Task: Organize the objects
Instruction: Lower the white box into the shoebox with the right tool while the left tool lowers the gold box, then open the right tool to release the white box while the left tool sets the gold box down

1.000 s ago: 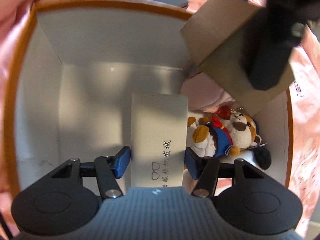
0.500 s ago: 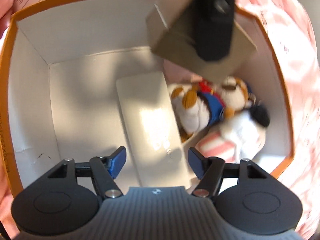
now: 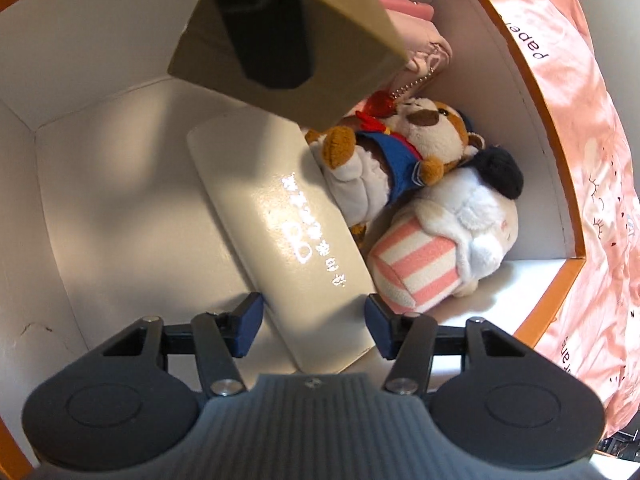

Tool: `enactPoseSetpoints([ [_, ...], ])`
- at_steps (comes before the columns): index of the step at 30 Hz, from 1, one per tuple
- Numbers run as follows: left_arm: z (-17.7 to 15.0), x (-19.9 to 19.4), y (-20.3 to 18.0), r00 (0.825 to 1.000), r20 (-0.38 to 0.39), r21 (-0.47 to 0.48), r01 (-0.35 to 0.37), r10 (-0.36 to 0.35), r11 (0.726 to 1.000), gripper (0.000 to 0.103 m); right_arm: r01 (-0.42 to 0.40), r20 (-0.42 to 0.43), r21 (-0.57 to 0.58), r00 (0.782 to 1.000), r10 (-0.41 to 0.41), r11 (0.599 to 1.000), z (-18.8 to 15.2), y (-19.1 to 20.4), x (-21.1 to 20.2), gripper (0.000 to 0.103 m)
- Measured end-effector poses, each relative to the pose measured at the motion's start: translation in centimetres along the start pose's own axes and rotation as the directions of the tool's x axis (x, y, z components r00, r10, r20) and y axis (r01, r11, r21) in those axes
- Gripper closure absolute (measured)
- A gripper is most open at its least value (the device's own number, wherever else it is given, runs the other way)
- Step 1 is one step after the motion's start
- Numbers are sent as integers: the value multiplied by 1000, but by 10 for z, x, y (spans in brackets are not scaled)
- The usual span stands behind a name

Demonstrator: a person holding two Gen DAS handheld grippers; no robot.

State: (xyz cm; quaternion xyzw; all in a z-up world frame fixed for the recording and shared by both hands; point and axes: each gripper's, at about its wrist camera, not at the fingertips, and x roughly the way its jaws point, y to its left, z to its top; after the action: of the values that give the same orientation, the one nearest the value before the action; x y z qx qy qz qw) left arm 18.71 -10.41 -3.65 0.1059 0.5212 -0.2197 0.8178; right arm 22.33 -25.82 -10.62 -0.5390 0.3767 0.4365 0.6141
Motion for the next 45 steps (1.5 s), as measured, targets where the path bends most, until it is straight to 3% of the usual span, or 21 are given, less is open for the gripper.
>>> enactPoseSetpoints([
  [3,1,3,-10,999,-32,155,-9,15,988,31,-39,63,79,997,34,996,-10,-12,-16,53],
  [7,-2,12,-22,995,-85,336,-16,47,942,31,-107,164,230,984,70,967,-23,-32,-39,73],
  [10,-7,20,-27,992,-116,427,-3,58,904,31,-144,264,278,962,69,950,-30,-40,-57,82],
  [15,-8,29,-35,984,-162,525,28,67,851,31,-174,358,273,931,68,946,35,-19,-67,90],
  [20,-5,33,-37,976,-206,560,57,72,827,31,-194,361,237,927,99,952,59,3,-67,98],
  [24,-2,36,-34,966,-253,555,97,56,826,32,-223,355,258,927,122,940,62,4,-49,102],
  [28,-5,43,-31,949,-301,601,111,96,791,31,-299,377,253,906,191,920,63,10,-41,102],
  [32,-9,47,-30,950,-296,607,105,101,788,31,-277,353,220,917,188,935,70,20,-36,102],
  [40,-17,52,-30,953,-284,628,103,104,772,31,-270,376,260,913,161,927,58,10,-50,101],
  [45,-17,54,-31,954,-283,633,104,104,767,31,-363,464,289,863,202,886,54,-1,-67,100],
])
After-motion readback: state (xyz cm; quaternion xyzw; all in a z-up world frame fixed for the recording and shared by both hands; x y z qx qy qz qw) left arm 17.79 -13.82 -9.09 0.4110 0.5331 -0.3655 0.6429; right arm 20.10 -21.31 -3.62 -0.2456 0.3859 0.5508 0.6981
